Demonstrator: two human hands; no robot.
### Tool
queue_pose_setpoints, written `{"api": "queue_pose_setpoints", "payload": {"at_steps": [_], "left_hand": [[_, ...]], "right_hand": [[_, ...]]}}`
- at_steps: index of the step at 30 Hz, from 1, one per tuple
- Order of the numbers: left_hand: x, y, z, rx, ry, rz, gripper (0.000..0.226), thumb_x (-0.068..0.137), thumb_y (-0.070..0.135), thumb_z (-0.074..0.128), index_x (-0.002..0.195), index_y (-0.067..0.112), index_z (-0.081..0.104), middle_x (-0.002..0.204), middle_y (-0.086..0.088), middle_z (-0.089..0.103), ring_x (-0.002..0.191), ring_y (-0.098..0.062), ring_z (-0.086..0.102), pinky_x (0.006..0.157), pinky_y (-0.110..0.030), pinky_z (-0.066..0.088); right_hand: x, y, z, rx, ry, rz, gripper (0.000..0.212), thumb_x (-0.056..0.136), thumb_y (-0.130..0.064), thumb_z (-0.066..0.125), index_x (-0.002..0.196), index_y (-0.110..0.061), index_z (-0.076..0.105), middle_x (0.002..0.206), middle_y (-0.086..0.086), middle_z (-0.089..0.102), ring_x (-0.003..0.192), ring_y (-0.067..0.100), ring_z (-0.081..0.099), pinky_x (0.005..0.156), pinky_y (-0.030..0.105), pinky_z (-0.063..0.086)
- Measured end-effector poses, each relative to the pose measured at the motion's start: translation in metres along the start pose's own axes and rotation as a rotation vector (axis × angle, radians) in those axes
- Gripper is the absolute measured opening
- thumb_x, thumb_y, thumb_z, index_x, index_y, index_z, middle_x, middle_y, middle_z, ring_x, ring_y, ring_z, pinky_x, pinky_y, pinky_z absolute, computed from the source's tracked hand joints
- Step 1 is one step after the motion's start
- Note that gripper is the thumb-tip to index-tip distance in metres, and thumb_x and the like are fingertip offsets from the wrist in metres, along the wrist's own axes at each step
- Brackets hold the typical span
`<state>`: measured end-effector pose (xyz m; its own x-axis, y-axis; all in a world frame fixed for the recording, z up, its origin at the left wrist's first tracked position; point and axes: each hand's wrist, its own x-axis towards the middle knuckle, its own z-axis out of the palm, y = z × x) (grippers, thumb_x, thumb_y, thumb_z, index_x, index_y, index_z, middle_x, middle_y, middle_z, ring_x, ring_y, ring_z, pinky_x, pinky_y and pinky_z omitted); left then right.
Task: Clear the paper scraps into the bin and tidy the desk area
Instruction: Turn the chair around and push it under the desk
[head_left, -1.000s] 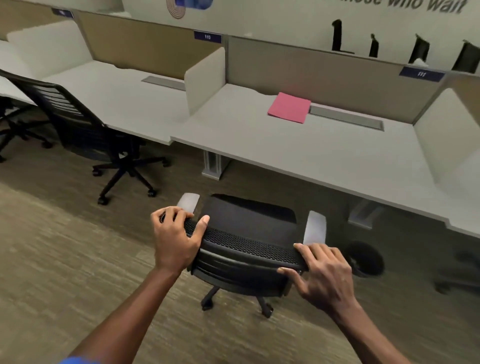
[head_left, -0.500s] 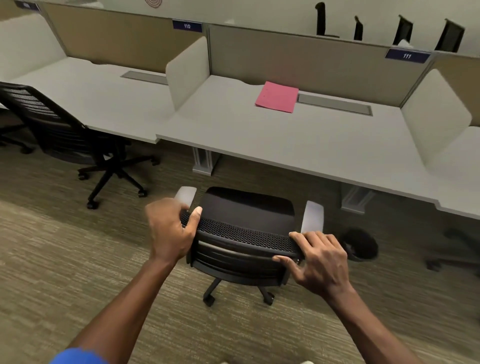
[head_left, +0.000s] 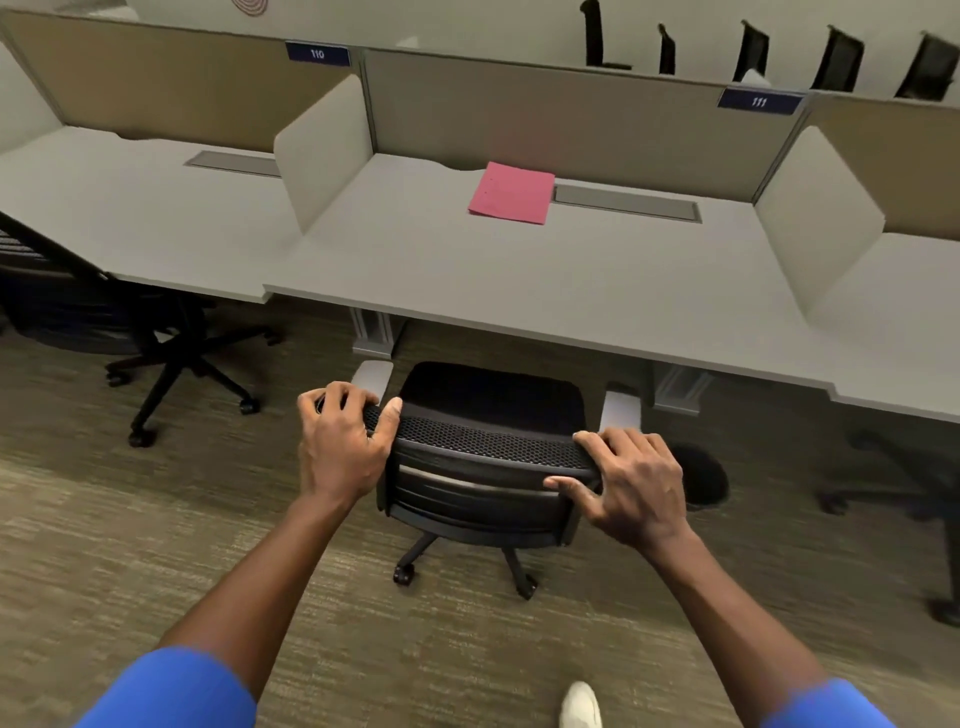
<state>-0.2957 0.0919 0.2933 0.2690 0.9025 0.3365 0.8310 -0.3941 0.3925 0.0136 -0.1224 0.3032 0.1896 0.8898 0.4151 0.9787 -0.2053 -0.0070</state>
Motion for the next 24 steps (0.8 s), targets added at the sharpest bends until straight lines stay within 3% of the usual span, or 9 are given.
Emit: {"api": "queue_pose_setpoints", "payload": {"at_steps": [9,19,24], "left_hand": [[0.045,0.057,0.043,-0.057,-0.054,-0.01,0.047,0.101,0.067,0.038,0.108,0.028,0.063,0.121,0.0,0.058,0.127,-0.03,0.041,0.079,-0.034,0.045],[0.095,0.111,0.088,-0.062,-0.057,-0.004,0.047,0.102,0.065,0.038,0.11,0.029,0.068,0.118,0.004,0.061,0.123,-0.028,0.042,0.088,-0.034,0.043],[0.115,0.123,0.107,-0.021,-0.043,-0.01,0.047,0.103,0.066,0.037,0.114,0.031,0.067,0.121,0.003,0.063,0.122,-0.028,0.044,0.093,-0.043,0.048]], "right_hand": [[0.043,0.077,0.019,-0.03,-0.002,-0.007,0.075,0.088,-0.091,0.042,0.117,-0.027,0.066,0.101,0.0,0.069,0.092,0.023,0.065,0.081,0.04,0.052],[0.088,0.151,0.048,0.025,0.045,0.015,0.077,0.085,-0.093,0.045,0.113,-0.026,0.069,0.098,0.0,0.07,0.089,0.022,0.064,0.08,0.041,0.05],[0.108,0.177,0.063,0.068,0.073,0.017,0.078,0.082,-0.094,0.048,0.112,-0.026,0.07,0.099,-0.001,0.071,0.09,0.021,0.064,0.082,0.04,0.05]]}}
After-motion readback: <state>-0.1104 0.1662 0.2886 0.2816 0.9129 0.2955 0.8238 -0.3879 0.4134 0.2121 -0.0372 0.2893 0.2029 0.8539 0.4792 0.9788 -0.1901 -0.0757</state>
